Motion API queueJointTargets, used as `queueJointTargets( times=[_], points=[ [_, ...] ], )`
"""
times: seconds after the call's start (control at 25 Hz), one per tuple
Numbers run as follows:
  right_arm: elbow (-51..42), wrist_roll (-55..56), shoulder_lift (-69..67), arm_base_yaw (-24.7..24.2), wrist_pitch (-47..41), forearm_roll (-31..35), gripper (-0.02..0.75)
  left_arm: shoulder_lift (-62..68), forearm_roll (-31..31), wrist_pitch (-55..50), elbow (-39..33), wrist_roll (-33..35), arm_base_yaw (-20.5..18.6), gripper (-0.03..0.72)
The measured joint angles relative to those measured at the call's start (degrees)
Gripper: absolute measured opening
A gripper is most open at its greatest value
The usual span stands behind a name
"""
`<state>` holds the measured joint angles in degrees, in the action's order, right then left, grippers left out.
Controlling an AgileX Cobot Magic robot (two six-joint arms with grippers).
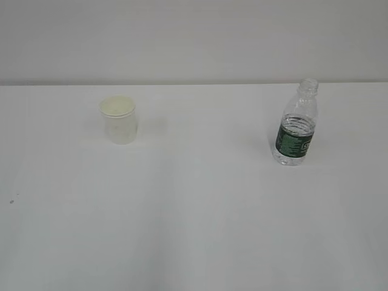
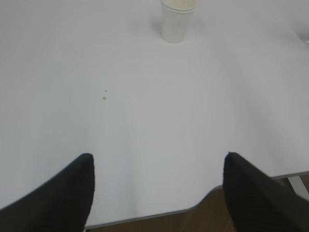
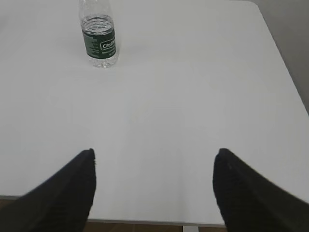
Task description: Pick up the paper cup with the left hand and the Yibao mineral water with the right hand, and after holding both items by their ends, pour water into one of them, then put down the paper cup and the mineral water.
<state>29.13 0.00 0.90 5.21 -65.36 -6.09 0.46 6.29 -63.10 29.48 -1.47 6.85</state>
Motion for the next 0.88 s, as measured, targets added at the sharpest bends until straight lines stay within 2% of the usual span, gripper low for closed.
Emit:
queueJointTargets(
  times=[0.32,0.56,0.88],
  points=[
    [0.0,0.0,0.0,0.0,0.0,0.0,0.573,0.0,0.0,0.0,0.0,0.0,0.0,0.593],
    [0.0,0.0,0.0,0.0,0.0,0.0,0.622,0.0,0.0,0.0,0.0,0.0,0.0,0.593],
    [0.46,0.0,0.0,0.0,0.0,0.0,0.627,0.0,0.0,0.0,0.0,0.0,0.0,0.593]
  ],
)
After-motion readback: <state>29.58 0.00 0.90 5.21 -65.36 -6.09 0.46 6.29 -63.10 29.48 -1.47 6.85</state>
